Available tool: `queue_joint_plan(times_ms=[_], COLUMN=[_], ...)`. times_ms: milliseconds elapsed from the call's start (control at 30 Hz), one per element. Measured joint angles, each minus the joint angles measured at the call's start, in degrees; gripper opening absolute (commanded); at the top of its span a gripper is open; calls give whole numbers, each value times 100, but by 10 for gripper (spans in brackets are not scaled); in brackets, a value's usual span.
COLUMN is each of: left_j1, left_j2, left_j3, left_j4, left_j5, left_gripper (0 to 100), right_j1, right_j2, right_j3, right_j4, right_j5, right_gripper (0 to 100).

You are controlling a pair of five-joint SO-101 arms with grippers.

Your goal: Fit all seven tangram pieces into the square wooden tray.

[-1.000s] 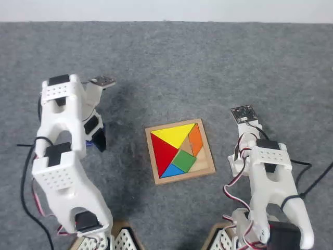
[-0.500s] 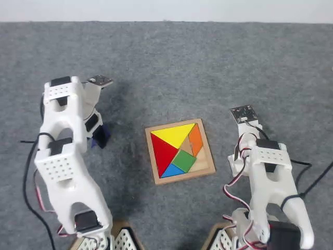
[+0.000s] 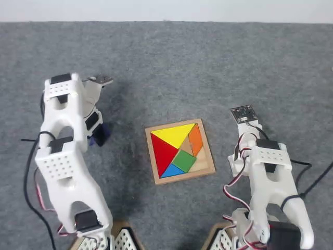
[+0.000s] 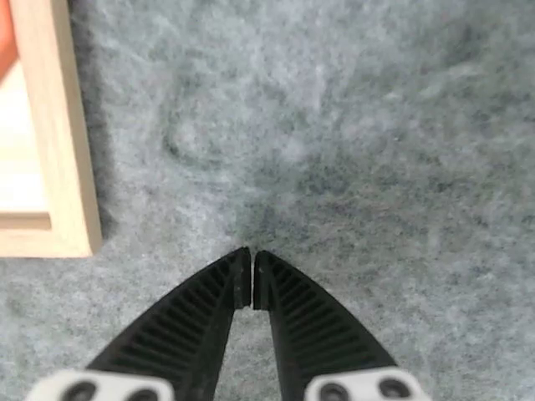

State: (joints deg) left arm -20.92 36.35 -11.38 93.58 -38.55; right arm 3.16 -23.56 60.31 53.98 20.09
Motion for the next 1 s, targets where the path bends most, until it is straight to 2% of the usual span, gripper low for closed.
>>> queue_joint_plan(times_ms=[167, 233, 367, 567, 700, 1000], left_j1=[123, 176, 308, 527, 334, 220], left_j2=[-738, -756, -765, -9, 457, 1029], left_j3=[-9, -9, 0, -35, -545, -1160], left_j4=[176, 176, -185, -237, -316, 114], left_j5=[0, 35, 501, 721, 862, 844], left_gripper=[154, 188, 232, 232, 232, 210], right_j1=[0, 0, 0, 0, 0, 0], right_j2=[0, 0, 0, 0, 0, 0], right_j3=[0, 0, 0, 0, 0, 0], right_j4=[0, 0, 0, 0, 0, 0], right_j5=[0, 0, 0, 0, 0, 0], right_gripper=[31, 31, 31, 31, 31, 31])
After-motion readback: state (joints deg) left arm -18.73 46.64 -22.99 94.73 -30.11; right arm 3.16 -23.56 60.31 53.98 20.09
